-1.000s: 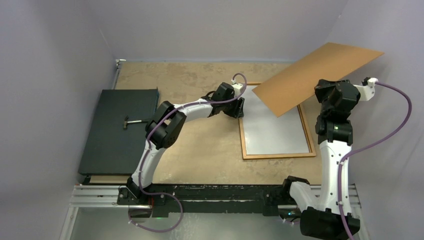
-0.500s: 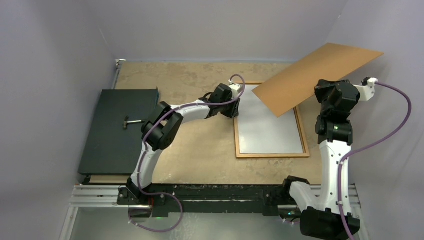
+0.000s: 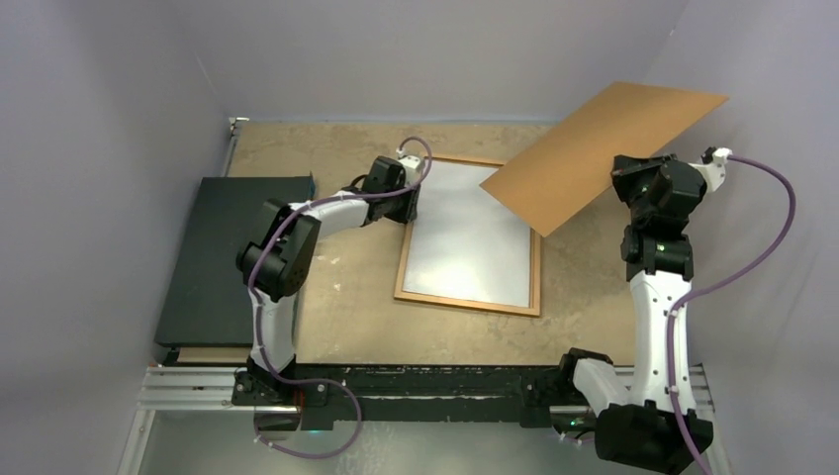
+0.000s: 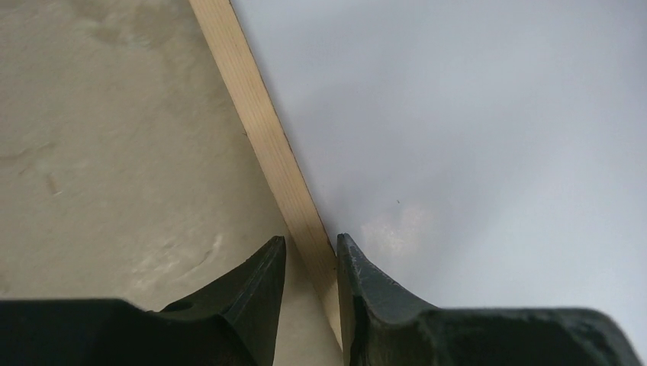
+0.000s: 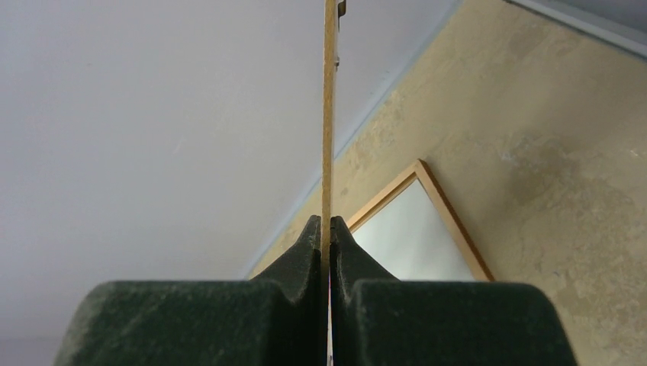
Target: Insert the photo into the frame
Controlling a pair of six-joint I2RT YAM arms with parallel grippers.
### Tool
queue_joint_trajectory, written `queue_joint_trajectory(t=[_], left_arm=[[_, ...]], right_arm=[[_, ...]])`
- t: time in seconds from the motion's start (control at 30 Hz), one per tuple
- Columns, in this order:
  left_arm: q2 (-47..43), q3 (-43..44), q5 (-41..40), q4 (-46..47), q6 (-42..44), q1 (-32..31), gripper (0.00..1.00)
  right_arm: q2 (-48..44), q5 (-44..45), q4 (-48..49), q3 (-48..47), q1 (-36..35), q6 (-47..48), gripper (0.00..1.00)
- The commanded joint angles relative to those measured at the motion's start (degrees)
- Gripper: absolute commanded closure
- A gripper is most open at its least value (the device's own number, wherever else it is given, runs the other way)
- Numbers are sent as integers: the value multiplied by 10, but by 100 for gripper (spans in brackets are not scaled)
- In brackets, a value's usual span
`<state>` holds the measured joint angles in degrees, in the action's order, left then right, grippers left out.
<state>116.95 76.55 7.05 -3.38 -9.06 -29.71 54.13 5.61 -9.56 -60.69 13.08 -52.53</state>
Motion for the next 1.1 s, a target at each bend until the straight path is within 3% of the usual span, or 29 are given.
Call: queue_joint_trajectory(t=[0.0, 0.2, 0.3, 0.53, 0.7, 0.83, 0.9, 0.97, 1.07], left_arm=[[-34, -52, -21, -55, 27, 35, 72], [-83, -106, -2, -64, 15, 61, 72], [-109, -115, 15, -84, 10, 70, 67], [-210, -76, 27, -140, 55, 79, 28], [-300, -28, 52, -166, 161, 82, 14], [-327, 21, 177, -236, 252, 80, 10], [-342, 35, 214, -295, 342, 58, 9], [-358, 51, 186, -376, 432, 9, 8], [-412, 17, 72, -384, 502, -78, 7]], right_arm=[[15, -63, 117, 0, 1, -6, 100], [58, -142, 133, -2, -3, 2, 100], [71, -149, 130, -13, -19, 14, 100], [114, -100, 110, -70, -96, 31, 100], [150, -58, 97, -112, -161, -2, 100], [175, -24, 97, -142, -211, -54, 100], [192, -2, 78, -172, -240, -64, 100], [205, 10, 72, -195, -254, -78, 100], [216, 7, 78, -203, -257, -119, 100]])
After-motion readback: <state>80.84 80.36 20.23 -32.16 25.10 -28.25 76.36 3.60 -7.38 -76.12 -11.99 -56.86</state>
